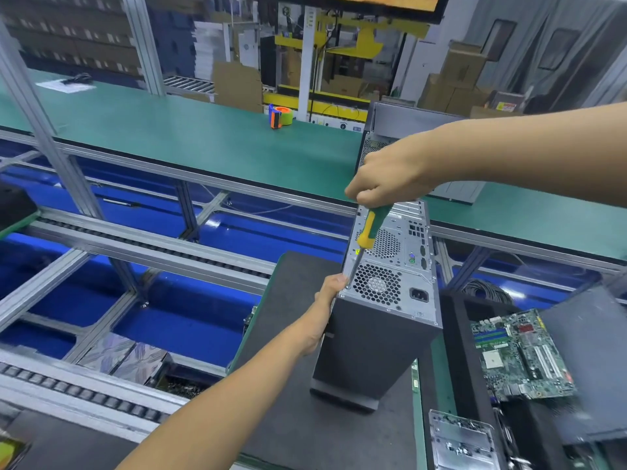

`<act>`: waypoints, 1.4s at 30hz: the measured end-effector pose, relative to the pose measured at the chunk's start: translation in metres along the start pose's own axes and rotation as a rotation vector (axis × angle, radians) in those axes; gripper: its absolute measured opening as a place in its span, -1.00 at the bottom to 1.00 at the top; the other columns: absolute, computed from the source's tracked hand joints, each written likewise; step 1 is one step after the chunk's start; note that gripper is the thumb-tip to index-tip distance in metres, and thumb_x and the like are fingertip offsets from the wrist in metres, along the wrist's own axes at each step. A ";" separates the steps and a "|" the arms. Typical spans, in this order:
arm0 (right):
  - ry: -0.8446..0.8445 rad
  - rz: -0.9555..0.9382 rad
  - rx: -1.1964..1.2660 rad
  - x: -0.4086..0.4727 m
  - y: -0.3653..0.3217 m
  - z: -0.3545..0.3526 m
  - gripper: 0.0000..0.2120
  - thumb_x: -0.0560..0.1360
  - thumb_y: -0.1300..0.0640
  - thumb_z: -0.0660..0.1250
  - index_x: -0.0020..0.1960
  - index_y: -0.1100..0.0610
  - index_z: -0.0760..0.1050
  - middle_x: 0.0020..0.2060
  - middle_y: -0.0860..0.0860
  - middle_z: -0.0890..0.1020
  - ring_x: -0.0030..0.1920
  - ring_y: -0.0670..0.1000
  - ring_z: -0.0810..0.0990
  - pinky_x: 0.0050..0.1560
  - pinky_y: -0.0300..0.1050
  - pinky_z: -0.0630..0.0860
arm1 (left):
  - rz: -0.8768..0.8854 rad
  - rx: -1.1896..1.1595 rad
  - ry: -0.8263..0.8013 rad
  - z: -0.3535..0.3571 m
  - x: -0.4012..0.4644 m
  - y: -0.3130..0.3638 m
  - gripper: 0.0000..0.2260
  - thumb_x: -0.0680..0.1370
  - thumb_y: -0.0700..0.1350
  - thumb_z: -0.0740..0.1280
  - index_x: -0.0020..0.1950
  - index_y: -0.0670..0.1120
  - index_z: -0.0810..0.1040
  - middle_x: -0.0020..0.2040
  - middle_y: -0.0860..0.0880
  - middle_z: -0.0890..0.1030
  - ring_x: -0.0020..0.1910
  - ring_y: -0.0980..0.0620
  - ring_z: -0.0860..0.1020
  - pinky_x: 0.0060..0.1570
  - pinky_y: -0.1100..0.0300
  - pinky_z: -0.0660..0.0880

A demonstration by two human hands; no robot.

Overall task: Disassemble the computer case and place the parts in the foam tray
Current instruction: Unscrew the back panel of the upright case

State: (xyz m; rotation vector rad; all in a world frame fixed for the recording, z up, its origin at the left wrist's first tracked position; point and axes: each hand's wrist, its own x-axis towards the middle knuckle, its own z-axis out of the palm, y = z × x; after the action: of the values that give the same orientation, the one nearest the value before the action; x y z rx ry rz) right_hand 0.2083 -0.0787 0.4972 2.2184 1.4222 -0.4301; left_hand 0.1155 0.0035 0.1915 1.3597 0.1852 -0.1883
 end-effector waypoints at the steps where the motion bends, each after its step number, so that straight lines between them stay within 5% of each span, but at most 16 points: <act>1: -0.003 -0.005 0.039 -0.001 0.000 0.000 -0.78 0.64 0.07 0.13 -0.16 0.07 0.41 -0.31 0.04 0.59 -0.33 0.01 0.51 -0.30 -0.04 0.40 | -0.001 0.001 -0.004 0.000 0.001 -0.001 -0.24 0.20 0.68 0.22 0.27 0.30 0.51 0.47 -0.06 0.44 0.59 -0.13 0.18 0.55 -0.30 0.09; 3: 0.025 -0.053 0.199 -0.005 -0.002 -0.001 -0.90 0.58 0.15 0.26 -0.09 0.00 0.46 -0.29 -0.11 0.56 -0.34 -0.14 0.48 -0.27 -0.08 0.39 | 0.001 0.002 -0.009 -0.001 0.001 -0.002 -0.22 0.20 0.68 0.21 0.28 0.30 0.50 0.50 -0.05 0.42 0.61 -0.12 0.14 0.56 -0.31 0.07; 6: 0.159 -0.183 0.245 -0.010 -0.007 0.005 -0.60 0.40 0.33 0.38 0.08 -0.10 0.51 -0.16 -0.07 0.46 -0.17 -0.06 0.47 -0.17 0.04 0.45 | -0.005 -0.008 -0.010 0.000 0.001 -0.002 -0.20 0.19 0.69 0.23 0.30 0.30 0.51 0.49 -0.07 0.40 0.59 -0.10 0.19 0.54 -0.29 0.15; 9: 0.168 -0.160 0.227 -0.010 -0.008 0.008 -0.65 0.48 0.17 0.42 0.19 -0.11 0.45 -0.18 -0.02 0.48 -0.24 -0.02 0.47 -0.24 -0.05 0.42 | -0.016 -0.011 -0.001 0.001 0.001 -0.001 -0.20 0.18 0.69 0.23 0.29 0.31 0.51 0.50 -0.08 0.39 0.58 -0.09 0.21 0.52 -0.29 0.20; 11: 0.163 -0.079 0.004 -0.008 -0.006 0.005 -0.88 0.60 -0.01 0.28 0.11 -0.04 0.43 -0.32 -0.02 0.50 -0.34 -0.05 0.43 -0.34 -0.05 0.31 | -0.010 -0.006 0.002 0.000 0.000 0.000 -0.22 0.19 0.69 0.22 0.29 0.32 0.50 0.51 -0.06 0.39 0.60 -0.10 0.17 0.54 -0.31 0.15; 13: 0.157 -0.037 -0.147 -0.006 -0.003 0.003 -0.89 0.65 -0.04 0.16 0.08 -0.03 0.41 -0.37 -0.05 0.49 -0.35 -0.06 0.43 -0.38 -0.05 0.25 | 0.003 -0.010 -0.004 0.001 -0.001 0.000 -0.25 0.22 0.68 0.22 0.28 0.32 0.51 0.51 -0.04 0.41 0.62 -0.12 0.11 0.56 -0.31 0.08; 15: 0.135 -0.087 0.017 -0.007 -0.002 0.002 -0.85 0.62 0.07 0.23 0.16 -0.12 0.41 -0.29 -0.05 0.54 -0.32 -0.08 0.46 -0.33 -0.04 0.32 | 0.007 -0.017 -0.003 0.002 -0.002 0.001 -0.28 0.26 0.66 0.21 0.29 0.31 0.51 0.51 -0.03 0.42 0.63 -0.12 0.08 0.57 -0.30 0.05; 18: 0.116 -0.232 0.406 -0.012 -0.007 0.004 -0.53 0.43 0.35 0.35 0.19 -0.12 0.50 -0.12 0.05 0.55 -0.19 -0.02 0.55 -0.20 -0.03 0.50 | -0.002 -0.028 0.008 0.004 -0.004 0.003 -0.36 0.35 0.58 0.18 0.30 0.30 0.52 0.52 0.00 0.43 0.65 -0.12 0.05 0.57 -0.30 0.02; 23: 0.143 -0.128 0.113 -0.002 -0.002 -0.001 -0.93 0.57 0.00 0.31 0.03 -0.04 0.48 -0.36 -0.07 0.57 -0.34 -0.08 0.52 -0.32 -0.14 0.38 | -0.024 -0.017 0.024 0.003 -0.004 0.005 -0.39 0.35 0.56 0.17 0.28 0.32 0.52 0.50 0.00 0.45 0.63 -0.10 0.09 0.57 -0.29 0.05; 25: 0.125 -0.129 0.130 -0.003 0.000 -0.002 -0.95 0.58 0.10 0.29 -0.01 -0.03 0.51 -0.34 -0.11 0.59 -0.31 -0.05 0.52 -0.30 -0.12 0.38 | -0.026 -0.004 0.026 0.003 -0.004 0.005 -0.38 0.34 0.57 0.16 0.29 0.32 0.51 0.51 -0.01 0.44 0.64 -0.12 0.08 0.57 -0.30 0.04; 28: 0.132 -0.232 0.254 -0.009 -0.003 0.002 -0.70 0.41 0.32 0.37 -0.02 -0.06 0.54 -0.14 -0.06 0.53 -0.16 0.01 0.51 -0.18 0.02 0.46 | -0.022 -0.004 0.019 0.003 -0.005 0.006 -0.36 0.35 0.58 0.15 0.32 0.32 0.50 0.53 -0.01 0.42 0.65 -0.14 0.04 0.57 -0.32 0.02; 33: 0.126 -0.195 0.288 -0.007 0.004 0.006 -0.96 0.53 0.07 0.34 -0.06 0.01 0.49 -0.22 -0.07 0.63 -0.31 -0.03 0.60 -0.24 -0.02 0.52 | -0.019 -0.002 0.019 0.003 -0.005 0.007 -0.35 0.29 0.62 0.19 0.26 0.35 0.52 0.50 0.00 0.45 0.63 -0.11 0.11 0.57 -0.30 0.06; 38: 0.198 -0.234 0.233 -0.011 0.005 0.012 -0.68 0.36 0.39 0.36 -0.16 -0.04 0.58 -0.16 -0.11 0.56 -0.15 -0.07 0.52 -0.23 -0.20 0.44 | -0.021 -0.010 -0.003 0.002 -0.006 0.007 -0.20 0.15 0.70 0.23 0.29 0.34 0.52 0.46 0.01 0.48 0.58 -0.06 0.22 0.55 -0.26 0.15; 42: 0.261 -0.169 0.170 -0.016 0.012 0.022 -0.59 0.33 0.41 0.33 -0.08 -0.09 0.57 -0.11 -0.15 0.57 -0.10 -0.13 0.52 -0.23 -0.11 0.43 | -0.017 0.004 0.001 0.003 -0.006 0.007 -0.17 0.15 0.71 0.21 0.31 0.34 0.52 0.48 0.02 0.46 0.61 -0.08 0.17 0.57 -0.27 0.09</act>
State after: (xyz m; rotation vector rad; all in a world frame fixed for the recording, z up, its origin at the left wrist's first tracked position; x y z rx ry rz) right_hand 0.2123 -0.1067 0.4889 2.3665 1.7772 -0.3363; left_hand 0.1116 0.0021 0.2001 1.3626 0.1972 -0.2028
